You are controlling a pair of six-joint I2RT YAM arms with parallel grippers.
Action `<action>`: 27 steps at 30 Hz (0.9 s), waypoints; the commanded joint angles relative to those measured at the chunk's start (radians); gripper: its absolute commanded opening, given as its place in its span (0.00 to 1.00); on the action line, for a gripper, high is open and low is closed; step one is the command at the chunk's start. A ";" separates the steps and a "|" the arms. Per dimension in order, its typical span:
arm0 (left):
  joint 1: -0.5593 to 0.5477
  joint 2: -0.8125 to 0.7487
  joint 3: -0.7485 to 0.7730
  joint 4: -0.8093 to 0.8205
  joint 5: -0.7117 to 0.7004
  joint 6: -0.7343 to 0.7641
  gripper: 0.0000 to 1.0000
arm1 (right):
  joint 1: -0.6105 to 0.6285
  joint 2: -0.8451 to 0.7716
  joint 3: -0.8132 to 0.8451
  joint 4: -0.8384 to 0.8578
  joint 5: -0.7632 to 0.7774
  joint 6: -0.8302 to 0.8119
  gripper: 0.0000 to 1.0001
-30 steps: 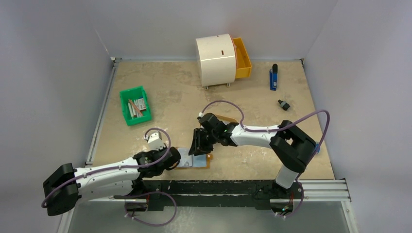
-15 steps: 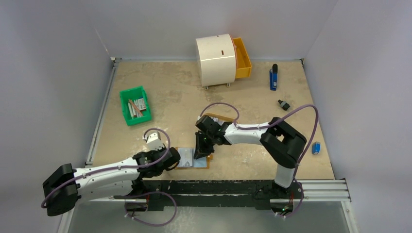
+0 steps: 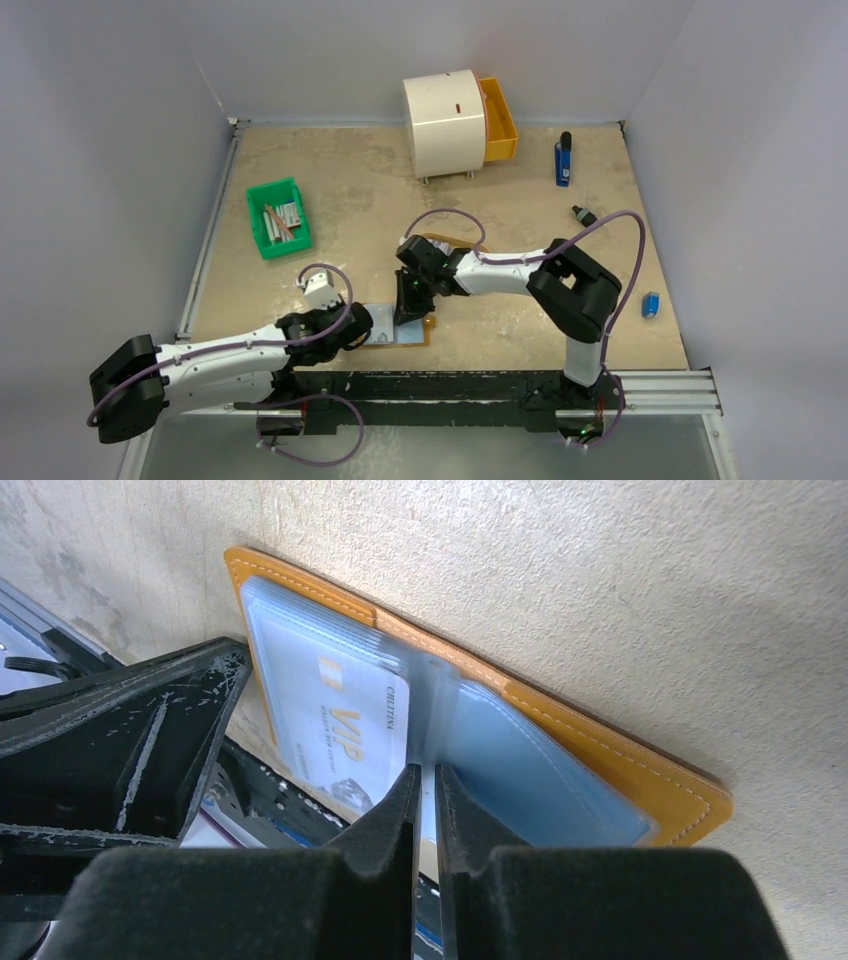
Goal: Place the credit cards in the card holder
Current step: Insert the credit card into the card holder.
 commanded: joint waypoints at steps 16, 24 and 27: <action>-0.001 -0.009 -0.030 0.020 0.013 0.007 0.00 | 0.024 -0.044 0.006 0.051 0.042 -0.021 0.15; -0.001 -0.108 -0.019 -0.038 -0.014 0.009 0.00 | 0.030 -0.163 0.003 -0.021 0.100 -0.089 0.39; -0.001 -0.122 -0.004 -0.064 -0.025 0.012 0.01 | 0.029 -0.213 0.014 -0.088 0.131 -0.114 0.44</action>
